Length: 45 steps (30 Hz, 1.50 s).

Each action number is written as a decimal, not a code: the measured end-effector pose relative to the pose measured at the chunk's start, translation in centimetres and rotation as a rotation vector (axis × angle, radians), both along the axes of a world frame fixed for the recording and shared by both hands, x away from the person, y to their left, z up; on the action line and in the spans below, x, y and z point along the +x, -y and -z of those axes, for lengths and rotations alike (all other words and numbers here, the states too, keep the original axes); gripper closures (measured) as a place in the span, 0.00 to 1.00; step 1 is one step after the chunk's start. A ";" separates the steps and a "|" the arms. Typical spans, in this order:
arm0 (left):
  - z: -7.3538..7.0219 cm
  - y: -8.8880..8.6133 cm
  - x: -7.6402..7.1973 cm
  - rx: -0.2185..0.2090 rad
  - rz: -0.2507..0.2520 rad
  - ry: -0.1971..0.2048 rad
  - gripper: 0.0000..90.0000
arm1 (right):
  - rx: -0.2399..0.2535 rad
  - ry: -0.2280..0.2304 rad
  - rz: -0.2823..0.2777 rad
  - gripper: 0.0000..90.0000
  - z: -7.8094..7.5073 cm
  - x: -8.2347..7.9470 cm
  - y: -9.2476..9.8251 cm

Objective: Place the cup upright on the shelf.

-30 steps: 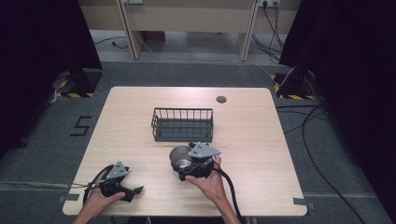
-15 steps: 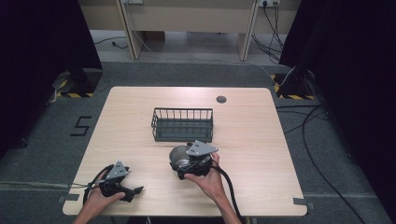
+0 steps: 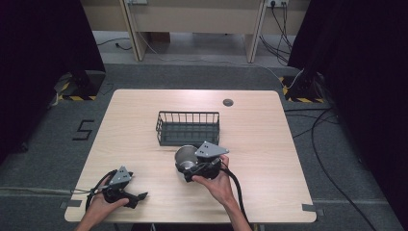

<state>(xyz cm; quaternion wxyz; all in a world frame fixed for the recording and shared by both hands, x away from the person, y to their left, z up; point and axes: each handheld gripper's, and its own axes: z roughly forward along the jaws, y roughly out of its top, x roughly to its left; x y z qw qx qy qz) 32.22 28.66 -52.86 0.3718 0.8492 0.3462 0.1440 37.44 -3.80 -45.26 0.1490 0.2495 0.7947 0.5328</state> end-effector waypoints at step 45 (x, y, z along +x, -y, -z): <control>0.0 0.0 0.0 0.000 0.000 -0.001 0.00 | -0.024 0.026 0.038 0.07 -11.4 8.7 -2.0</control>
